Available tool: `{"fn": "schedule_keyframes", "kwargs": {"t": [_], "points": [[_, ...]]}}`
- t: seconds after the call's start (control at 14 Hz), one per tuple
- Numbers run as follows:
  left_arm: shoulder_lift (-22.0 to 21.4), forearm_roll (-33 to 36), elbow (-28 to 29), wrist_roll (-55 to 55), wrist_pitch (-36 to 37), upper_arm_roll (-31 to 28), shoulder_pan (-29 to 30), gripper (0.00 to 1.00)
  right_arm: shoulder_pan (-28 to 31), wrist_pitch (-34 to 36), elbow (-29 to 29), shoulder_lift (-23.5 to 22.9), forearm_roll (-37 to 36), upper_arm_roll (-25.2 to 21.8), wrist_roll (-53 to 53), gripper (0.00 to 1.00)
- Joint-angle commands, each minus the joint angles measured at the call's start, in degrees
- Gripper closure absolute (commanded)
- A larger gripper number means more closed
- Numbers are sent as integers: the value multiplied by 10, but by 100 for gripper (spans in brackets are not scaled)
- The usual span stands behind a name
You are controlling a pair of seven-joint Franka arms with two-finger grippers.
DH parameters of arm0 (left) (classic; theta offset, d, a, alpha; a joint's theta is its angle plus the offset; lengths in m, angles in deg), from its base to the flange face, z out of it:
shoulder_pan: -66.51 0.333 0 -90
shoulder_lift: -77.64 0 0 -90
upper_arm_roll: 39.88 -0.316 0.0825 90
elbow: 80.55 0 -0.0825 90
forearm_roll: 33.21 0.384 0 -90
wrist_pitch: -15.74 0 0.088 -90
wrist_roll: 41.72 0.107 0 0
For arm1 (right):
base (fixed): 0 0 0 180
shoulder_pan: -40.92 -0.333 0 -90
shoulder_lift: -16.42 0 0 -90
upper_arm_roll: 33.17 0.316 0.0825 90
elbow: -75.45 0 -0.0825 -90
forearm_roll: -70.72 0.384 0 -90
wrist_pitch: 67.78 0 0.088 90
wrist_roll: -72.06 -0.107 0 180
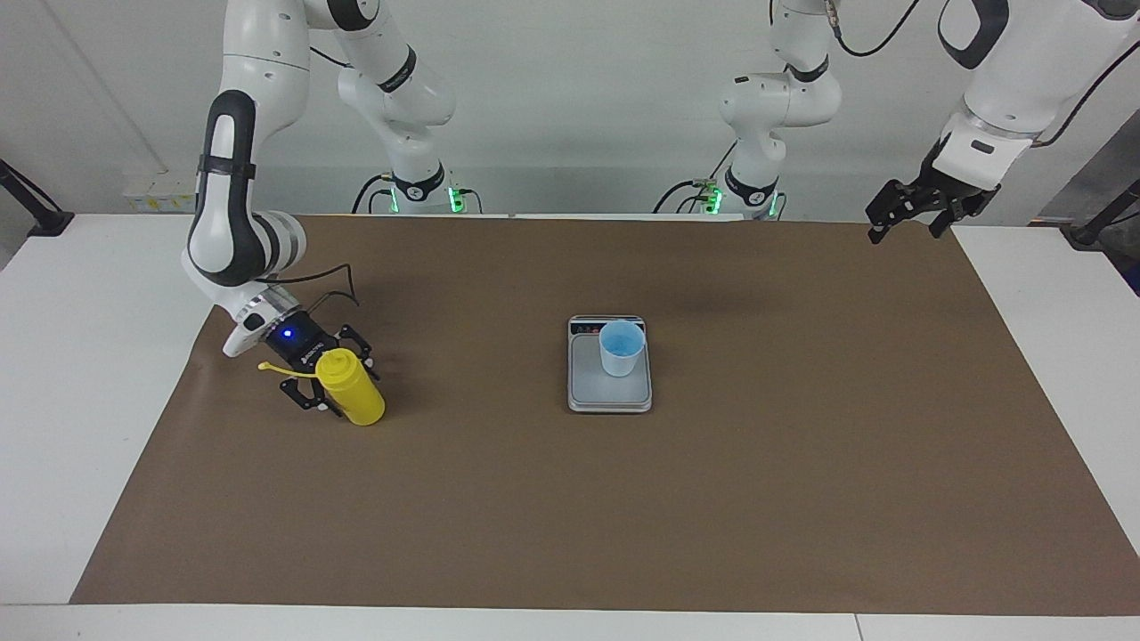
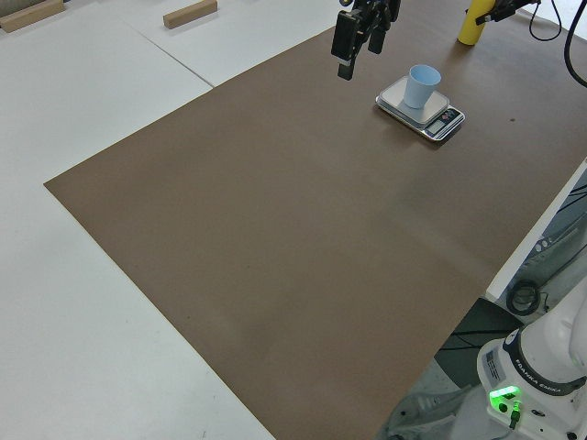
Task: Pour seasoning into cup on scale with both arms
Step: 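Grasp the yellow squeeze bottle with the right gripper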
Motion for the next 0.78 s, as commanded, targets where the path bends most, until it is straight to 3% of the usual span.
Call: {"fn": "schedule_keyframes", "kwargs": {"t": [0.0,0.14,0.71], "points": [[-12,-9,12,1,-2,-1,2,0,1,-4,8,-3,12,6,5,54],[-12,-9,11,1,-2,-1,2,0,-8,-8,10,1,12,6,1,73],[-12,-9,11,1,-2,-2,3,0,-101,-96,10,64,-13,5,-86,73]]}}
